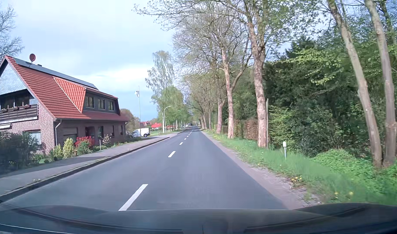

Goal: Follow the waypoints while adhering to traffic rules and regulations

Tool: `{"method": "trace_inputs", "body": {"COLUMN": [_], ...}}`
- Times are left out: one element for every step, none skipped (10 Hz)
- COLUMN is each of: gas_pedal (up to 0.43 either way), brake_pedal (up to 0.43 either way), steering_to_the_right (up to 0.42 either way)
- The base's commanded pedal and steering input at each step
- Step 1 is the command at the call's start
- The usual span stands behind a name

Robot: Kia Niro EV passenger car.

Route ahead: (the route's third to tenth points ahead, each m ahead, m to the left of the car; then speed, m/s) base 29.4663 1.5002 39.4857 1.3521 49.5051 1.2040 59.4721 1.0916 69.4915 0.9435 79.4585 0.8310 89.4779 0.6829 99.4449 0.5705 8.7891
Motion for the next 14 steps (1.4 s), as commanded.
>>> {"method": "trace_inputs", "body": {"gas_pedal": [0.169, 0.169, 0.157, 0.150, 0.138, 0.138, 0.138, 0.138, 0.138, 0.138, 0.138, 0.138, 0.138, 0.138], "brake_pedal": [0.000, 0.000, 0.000, 0.000, 0.000, 0.000, 0.000, 0.000, 0.000, 0.000, 0.000, 0.000, 0.000, 0.000], "steering_to_the_right": [-0.004, -0.004, -0.004, -0.006, -0.008, -0.007, -0.006, -0.005, -0.005, -0.006, -0.008, -0.008, -0.007, -0.006]}}
